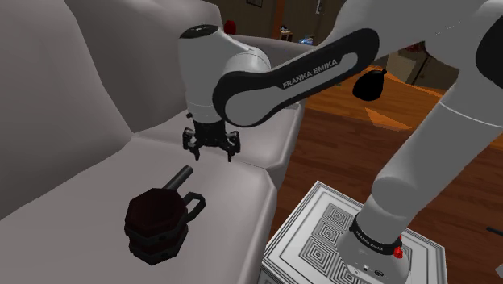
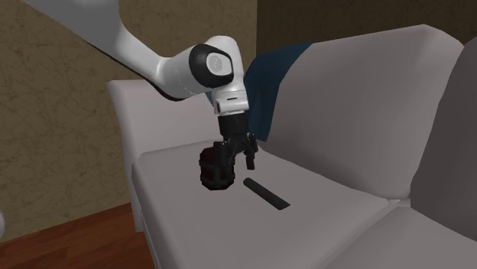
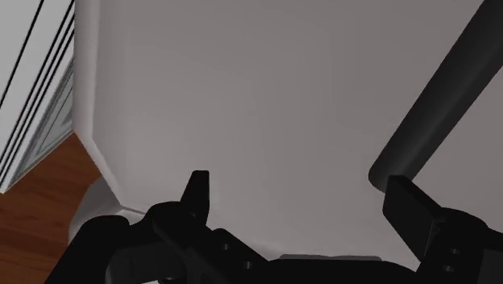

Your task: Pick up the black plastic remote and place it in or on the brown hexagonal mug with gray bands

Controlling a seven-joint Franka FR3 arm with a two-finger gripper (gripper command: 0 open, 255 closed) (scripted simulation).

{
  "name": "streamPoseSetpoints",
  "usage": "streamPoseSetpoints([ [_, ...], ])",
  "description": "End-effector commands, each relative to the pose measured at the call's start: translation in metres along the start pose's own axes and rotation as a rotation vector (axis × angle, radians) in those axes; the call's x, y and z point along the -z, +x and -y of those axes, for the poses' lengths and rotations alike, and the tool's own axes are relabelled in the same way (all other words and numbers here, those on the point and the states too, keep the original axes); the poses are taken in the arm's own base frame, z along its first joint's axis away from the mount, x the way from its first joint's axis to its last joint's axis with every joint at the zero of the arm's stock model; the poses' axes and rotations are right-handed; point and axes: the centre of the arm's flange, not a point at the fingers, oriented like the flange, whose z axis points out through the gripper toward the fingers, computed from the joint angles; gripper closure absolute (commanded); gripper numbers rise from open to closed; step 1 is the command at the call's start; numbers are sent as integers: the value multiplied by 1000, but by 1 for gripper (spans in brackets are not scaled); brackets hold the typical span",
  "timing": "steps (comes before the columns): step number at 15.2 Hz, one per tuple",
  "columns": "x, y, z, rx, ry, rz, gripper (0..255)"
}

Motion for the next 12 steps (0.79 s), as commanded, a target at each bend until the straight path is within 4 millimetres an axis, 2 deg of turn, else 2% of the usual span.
streamPoseSetpoints([
  [1,-12,-3,27,-60,-5,2,0],
  [10,-68,-13,136,-284,-41,8,0],
  [11,-72,-13,144,-300,-44,9,0],
  [12,-77,-13,143,-300,-44,9,0],
])
